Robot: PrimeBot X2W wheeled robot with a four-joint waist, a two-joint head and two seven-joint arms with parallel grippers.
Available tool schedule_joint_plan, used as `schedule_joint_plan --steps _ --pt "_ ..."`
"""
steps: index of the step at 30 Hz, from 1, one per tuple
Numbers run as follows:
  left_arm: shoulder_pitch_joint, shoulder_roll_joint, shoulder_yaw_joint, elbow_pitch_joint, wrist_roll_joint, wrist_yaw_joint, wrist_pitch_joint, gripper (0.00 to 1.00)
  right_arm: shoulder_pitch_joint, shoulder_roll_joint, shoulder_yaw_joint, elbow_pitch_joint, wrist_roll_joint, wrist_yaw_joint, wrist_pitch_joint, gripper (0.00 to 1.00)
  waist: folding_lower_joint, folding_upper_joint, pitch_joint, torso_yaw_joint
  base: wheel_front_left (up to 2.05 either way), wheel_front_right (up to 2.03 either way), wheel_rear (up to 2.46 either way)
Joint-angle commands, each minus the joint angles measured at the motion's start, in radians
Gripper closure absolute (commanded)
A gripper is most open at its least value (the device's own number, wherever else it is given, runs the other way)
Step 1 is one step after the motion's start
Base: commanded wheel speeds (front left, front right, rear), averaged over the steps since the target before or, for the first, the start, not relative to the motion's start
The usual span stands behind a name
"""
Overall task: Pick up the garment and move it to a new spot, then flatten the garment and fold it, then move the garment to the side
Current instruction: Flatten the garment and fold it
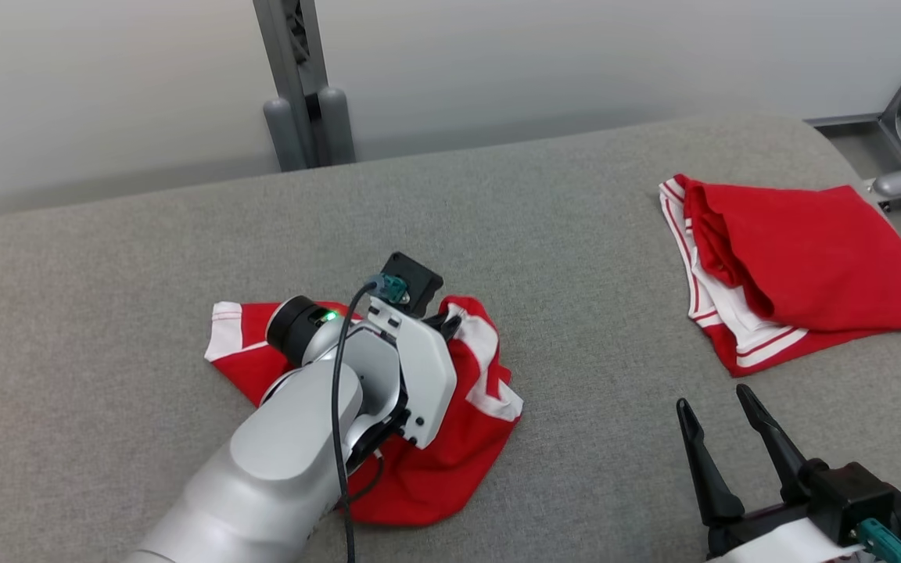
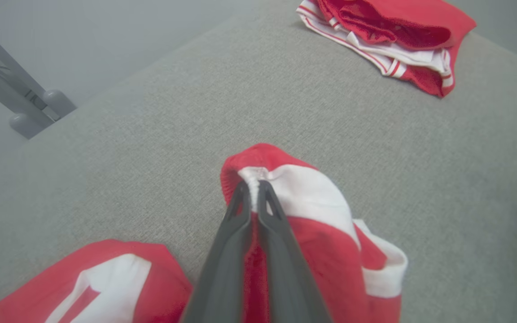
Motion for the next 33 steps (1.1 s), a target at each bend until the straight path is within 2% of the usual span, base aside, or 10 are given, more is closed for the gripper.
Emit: schedule_joint_plan --steps 1,9,15,18,20,22,30,33 --pt "-0.003 0.004 0.021 -0.043 -0.048 0.015 -0.004 1.0 0.019 -0.008 -0.003 0.006 -0.001 -0.001 0.0 0.0 0.0 0.0 -0.043 -0.003 0.0 0.0 0.0" --pt "-0.14 0.004 0.075 -0.15 -0.19 0.034 0.04 1.0 0.049 -0.015 0.007 0.017 0.005 -0.001 0.0 0.0 0.0 0.0 -0.121 -0.014 0.0 0.0 0.0" --pt "-0.248 0.003 0.107 -0.215 -0.287 0.007 0.043 1.0 0.057 -0.022 0.002 0.013 0.008 -0.001 0.0 0.0 0.0 0.0 -0.138 -0.024 0.0 0.0 0.0" --pt "-0.242 0.005 0.12 -0.258 -0.371 -0.007 0.06 1.0 0.063 -0.025 -0.005 0.014 0.008 -0.001 0.0 0.0 0.0 0.0 -0.146 -0.02 0.0 0.0 0.0" --pt "-0.167 0.02 0.115 -0.31 -0.422 -0.018 0.064 1.0 0.076 -0.023 -0.023 0.005 0.001 -0.001 0.0 0.0 0.0 0.0 -0.149 0.005 0.0 0.0 0.0" --pt "-0.106 0.04 0.109 -0.329 -0.427 -0.01 0.05 1.0 0.083 -0.021 -0.029 0.003 -0.002 -0.001 0.0 0.0 0.0 0.0 -0.15 0.019 0.0 0.0 0.0" --pt "0.197 0.145 0.144 -0.406 -0.459 0.061 -0.065 1.0 0.099 -0.01 -0.042 -0.003 -0.002 -0.001 0.0 0.0 0.0 0.0 -0.151 0.071 0.0 0.0 0.0" --pt "0.304 0.191 0.165 -0.453 -0.492 0.07 -0.083 1.0 0.104 -0.007 -0.048 -0.008 -0.001 -0.001 0.0 0.0 0.0 0.0 -0.149 0.087 0.0 0.0 0.0"
